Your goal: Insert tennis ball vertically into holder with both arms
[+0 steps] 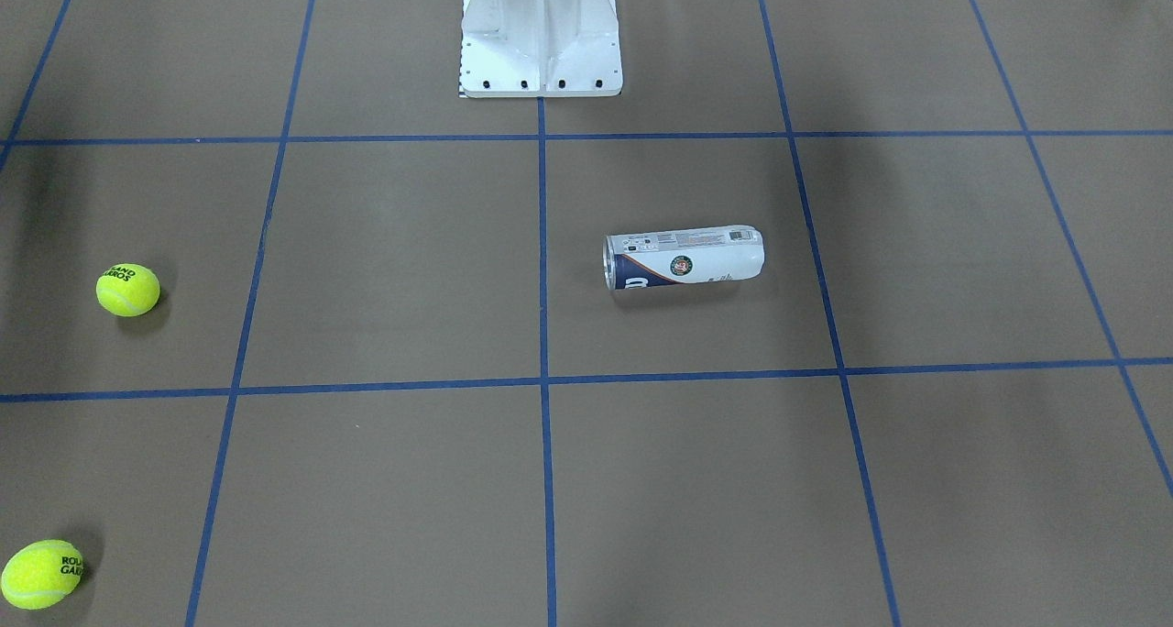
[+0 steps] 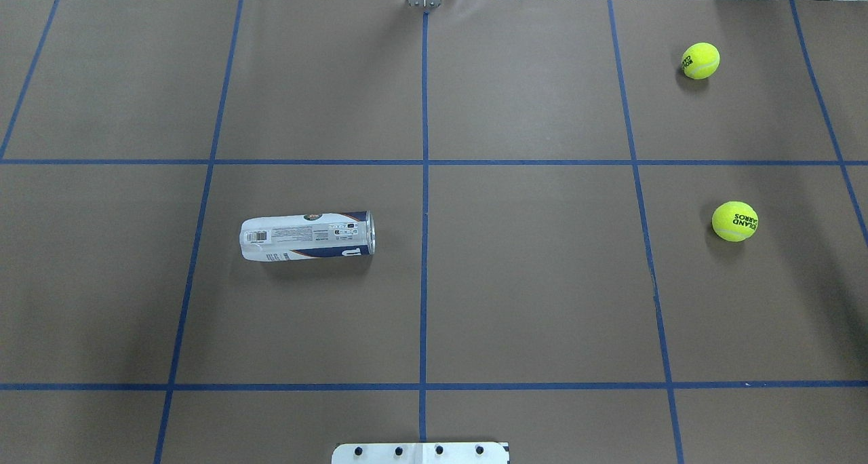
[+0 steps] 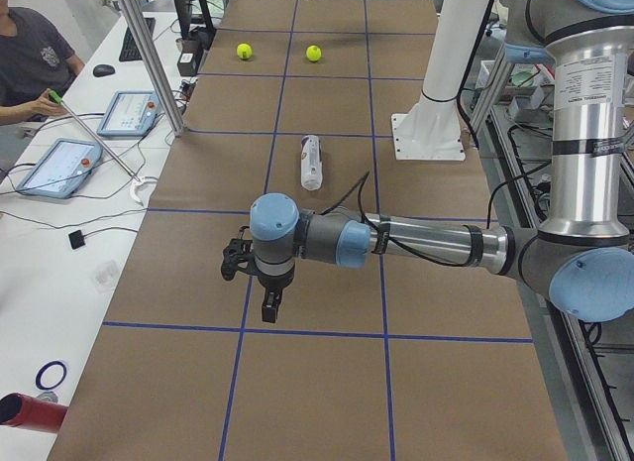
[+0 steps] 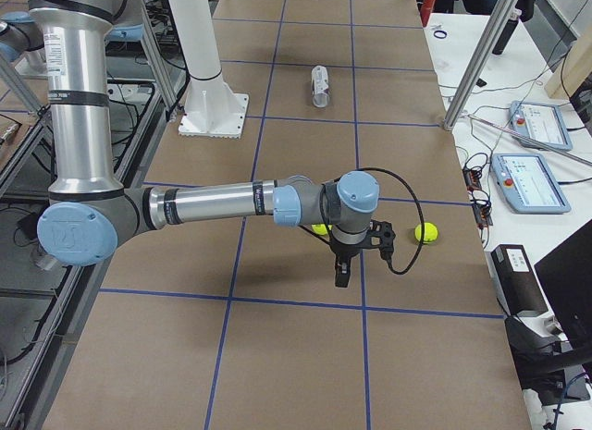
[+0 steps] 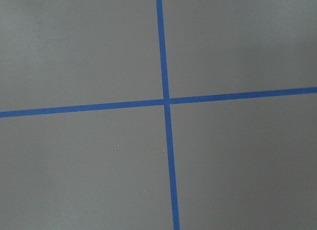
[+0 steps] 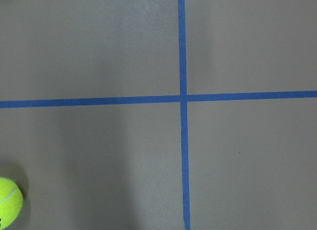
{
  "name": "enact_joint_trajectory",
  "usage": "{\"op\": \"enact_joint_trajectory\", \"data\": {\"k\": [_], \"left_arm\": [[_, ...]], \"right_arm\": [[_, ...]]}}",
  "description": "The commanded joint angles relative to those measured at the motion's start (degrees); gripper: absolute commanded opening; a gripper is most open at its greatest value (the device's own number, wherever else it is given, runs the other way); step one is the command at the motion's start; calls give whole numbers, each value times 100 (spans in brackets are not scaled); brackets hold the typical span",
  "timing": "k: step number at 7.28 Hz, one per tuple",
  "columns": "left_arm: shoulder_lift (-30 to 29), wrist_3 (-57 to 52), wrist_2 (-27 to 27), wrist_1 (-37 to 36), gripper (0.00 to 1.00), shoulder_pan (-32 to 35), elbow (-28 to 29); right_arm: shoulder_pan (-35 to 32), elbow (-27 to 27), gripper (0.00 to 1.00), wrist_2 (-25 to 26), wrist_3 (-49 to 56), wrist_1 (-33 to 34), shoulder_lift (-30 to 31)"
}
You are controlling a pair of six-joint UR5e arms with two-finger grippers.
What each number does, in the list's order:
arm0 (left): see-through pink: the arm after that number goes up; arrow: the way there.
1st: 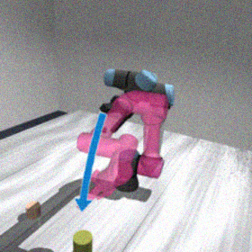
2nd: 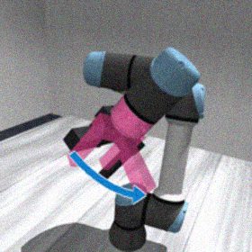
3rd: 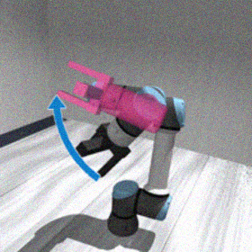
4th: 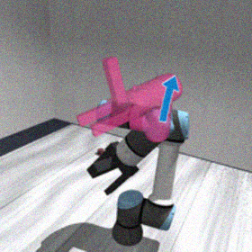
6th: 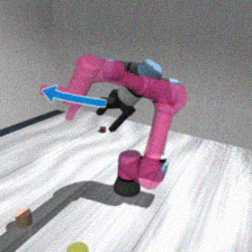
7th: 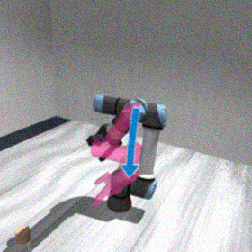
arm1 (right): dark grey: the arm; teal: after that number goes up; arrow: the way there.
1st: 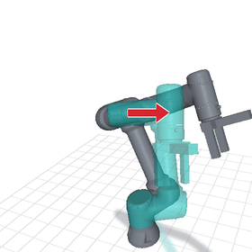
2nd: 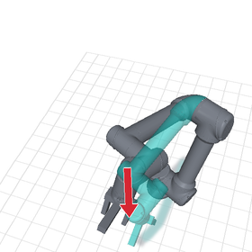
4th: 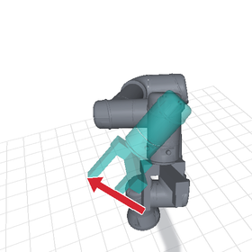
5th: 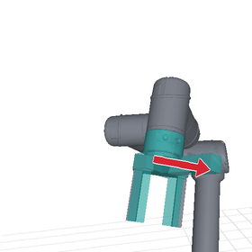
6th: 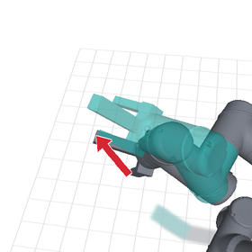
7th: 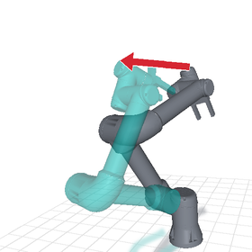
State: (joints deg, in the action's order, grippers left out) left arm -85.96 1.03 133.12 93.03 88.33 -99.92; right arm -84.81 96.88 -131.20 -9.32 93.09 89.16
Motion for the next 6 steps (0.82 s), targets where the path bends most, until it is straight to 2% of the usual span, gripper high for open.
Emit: {"op": "enact_joint_trajectory", "data": {"k": [1,6], "left_arm": [[1,-7,3,40,100,0,43],[-17,28,3,40,100,-44,-1]], "right_arm": [[0,-20,99,-2,0,-19,5],[0,-11,99,-20,0,-28,23]]}}
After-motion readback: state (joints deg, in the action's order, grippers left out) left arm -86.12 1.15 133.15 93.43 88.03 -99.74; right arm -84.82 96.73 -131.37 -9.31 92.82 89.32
